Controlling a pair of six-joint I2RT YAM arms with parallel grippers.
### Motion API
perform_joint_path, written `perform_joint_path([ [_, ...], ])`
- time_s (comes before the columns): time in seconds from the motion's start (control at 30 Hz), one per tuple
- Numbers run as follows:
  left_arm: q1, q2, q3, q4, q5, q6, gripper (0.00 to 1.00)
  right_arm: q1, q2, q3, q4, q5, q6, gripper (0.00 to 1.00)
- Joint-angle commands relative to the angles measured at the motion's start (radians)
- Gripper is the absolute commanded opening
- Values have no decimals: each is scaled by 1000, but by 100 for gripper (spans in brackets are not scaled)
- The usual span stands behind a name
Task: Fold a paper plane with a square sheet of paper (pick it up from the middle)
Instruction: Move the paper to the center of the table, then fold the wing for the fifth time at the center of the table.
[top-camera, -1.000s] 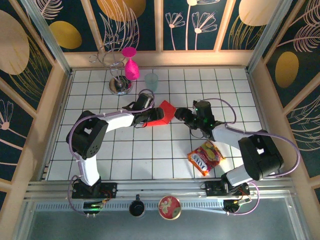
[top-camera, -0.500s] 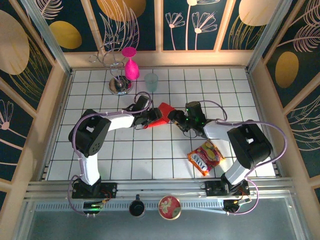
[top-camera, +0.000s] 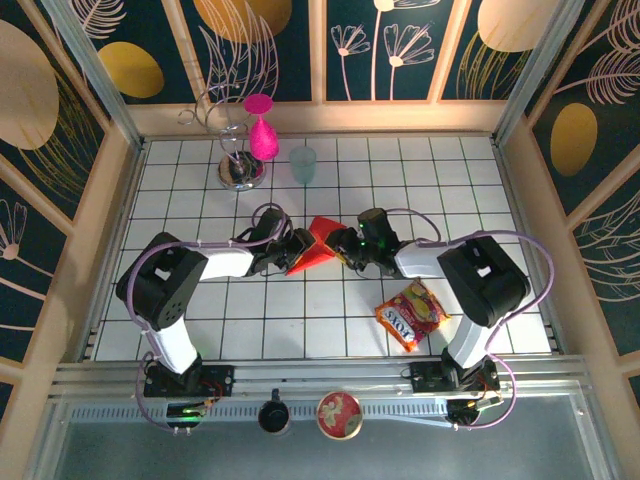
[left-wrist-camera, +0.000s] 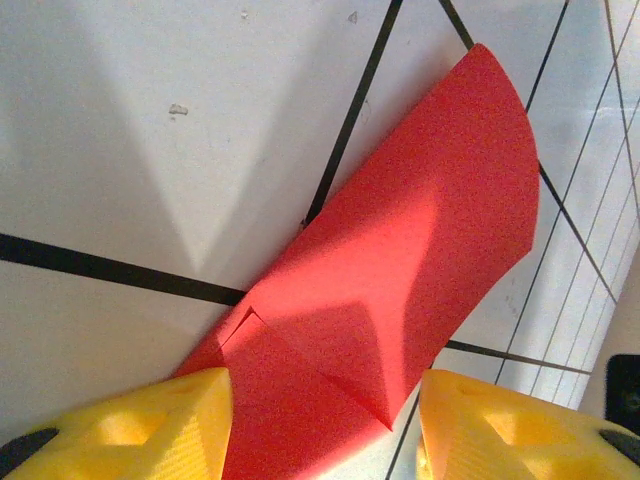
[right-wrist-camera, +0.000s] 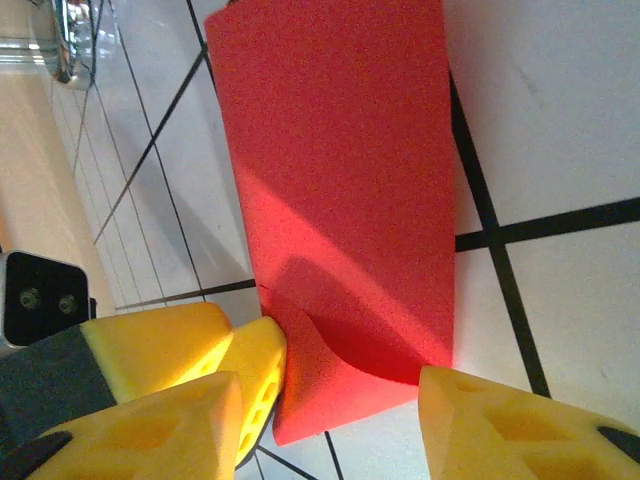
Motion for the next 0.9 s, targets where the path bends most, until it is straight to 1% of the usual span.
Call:
perform_joint_path([
  [0.0,1,-19,-13,25,6,-56,52,20,12,19,-6,0,37,49],
  [0.1,0,-20,-14,31,5,-63,52,30,2,10,-27,13,41,50],
  [0.27,2,-21,-12,36,5,-66,52,42,2,-6,-20,-3,50,50],
  [0.43,0,-30,-16,46,19,-63,52,39,21,14,8,-28,22,49],
  [0.63,1,-58,5,14,48,-6,52,35,51,42,-24,-29,1,48],
  [0.67,0,-87,9,8,57,7,52,34,55,43,-25,-27,1,47],
  [0.73,1,-95,13,-5,82,26,51,32,64,48,-33,-26,1,46],
  [0.87,1,-107,-11,-21,105,49,50,32,77,62,-61,-20,-2,45],
])
